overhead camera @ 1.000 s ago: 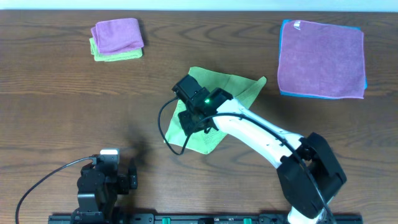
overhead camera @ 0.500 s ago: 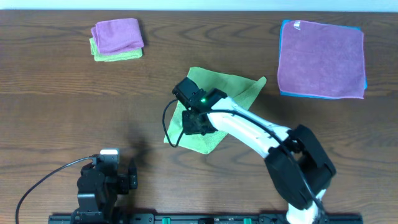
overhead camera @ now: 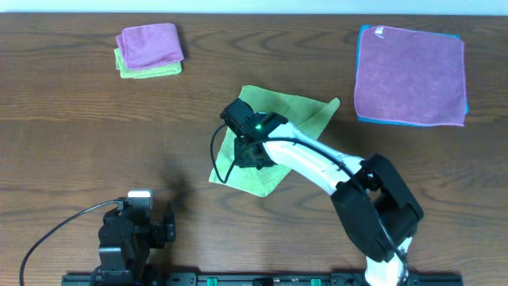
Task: Fold the cloth
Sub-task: 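Pull the green cloth flat on the table with the right gripper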
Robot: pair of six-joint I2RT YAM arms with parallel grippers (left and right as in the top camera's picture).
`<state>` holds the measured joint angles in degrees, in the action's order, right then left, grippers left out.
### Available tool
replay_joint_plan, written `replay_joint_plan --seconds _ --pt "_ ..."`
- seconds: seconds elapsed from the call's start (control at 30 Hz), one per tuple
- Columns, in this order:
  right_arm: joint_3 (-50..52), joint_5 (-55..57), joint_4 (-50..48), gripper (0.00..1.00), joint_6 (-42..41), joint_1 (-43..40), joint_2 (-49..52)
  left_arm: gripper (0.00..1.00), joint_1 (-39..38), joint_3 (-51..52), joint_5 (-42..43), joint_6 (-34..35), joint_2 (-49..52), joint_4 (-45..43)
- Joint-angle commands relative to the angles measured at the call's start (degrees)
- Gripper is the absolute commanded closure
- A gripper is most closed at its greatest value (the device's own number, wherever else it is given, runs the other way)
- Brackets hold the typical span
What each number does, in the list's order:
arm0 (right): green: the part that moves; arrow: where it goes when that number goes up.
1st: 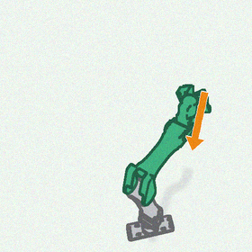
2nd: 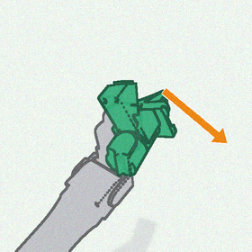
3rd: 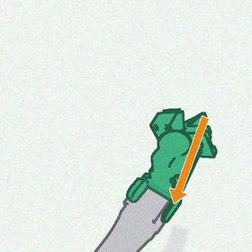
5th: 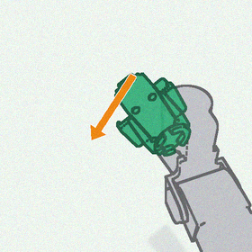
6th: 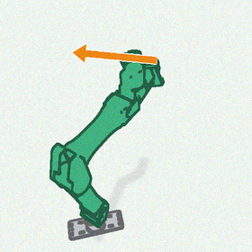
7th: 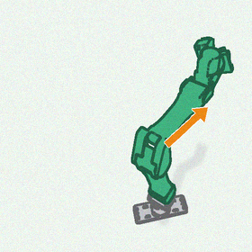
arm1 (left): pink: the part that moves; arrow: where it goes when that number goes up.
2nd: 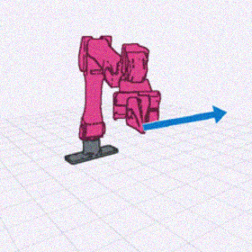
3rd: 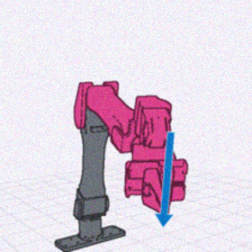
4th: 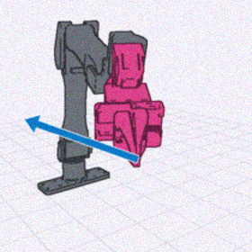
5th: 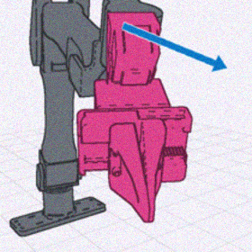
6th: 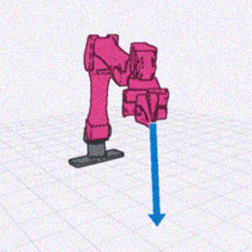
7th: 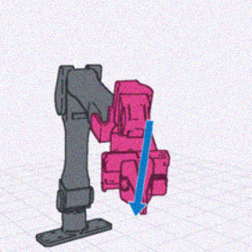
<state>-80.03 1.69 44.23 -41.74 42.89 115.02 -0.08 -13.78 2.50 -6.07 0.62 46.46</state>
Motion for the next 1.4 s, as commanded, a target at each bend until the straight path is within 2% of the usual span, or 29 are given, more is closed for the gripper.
replay_joint_plan --seconds 0.0,0.13,0.23,0.37,0.4,0.67,0.97,1.2,1.37 --pt "0.2 1.3 -0.1 0.64 -1.1 -1.4 1.8 0.04 0.0 0.7 -1.0 -0.6 -0.4 0.3" --pt "0.2 1.3 -0.3 0.66 -1.1 -2.2 2.3 0.05 0.0 0.7 -1.0 -0.6 -0.4 0.3" --pt "0.2 1.3 -1.2 0.74 -1.1 -2.4 2.3 0.05 0.0 0.7 -1.0 -0.6 -0.4 0.3" --pt "0.2 1.3 -1.7 0.96 -1.0 -2.8 2.3 0.05 0.0 0.7 -1.0 -0.6 -0.4 0.3" --pt "0.2 1.3 -1.6 0.99 -1.0 -2.8 2.3 0.05 0.0 0.7 -1.0 -0.6 -0.4 0.3" --pt "0.2 1.3 1.0 0.99 -0.9 -2.8 1.9 0.04 0.0 0.7 -1.0 -0.6 -0.4 0.3" --pt "0.2 9.5 12.9 0.98 -1.3 -2.8 -6.4 0.05 0.0 0.7 -1.0 -0.6 -0.4 0.3" --pt "0.2 13.6 27.0 0.98 -7.5 -2.8 -11.1 0.05 0.0 0.7 -1.0 -0.6 -0.4 0.3" --pt "0.4 15.8 36.8 0.98 -15.8 -2.4 -11.3 0.05 0.0 0.7 -1.0 -0.6 -0.4 0.3"
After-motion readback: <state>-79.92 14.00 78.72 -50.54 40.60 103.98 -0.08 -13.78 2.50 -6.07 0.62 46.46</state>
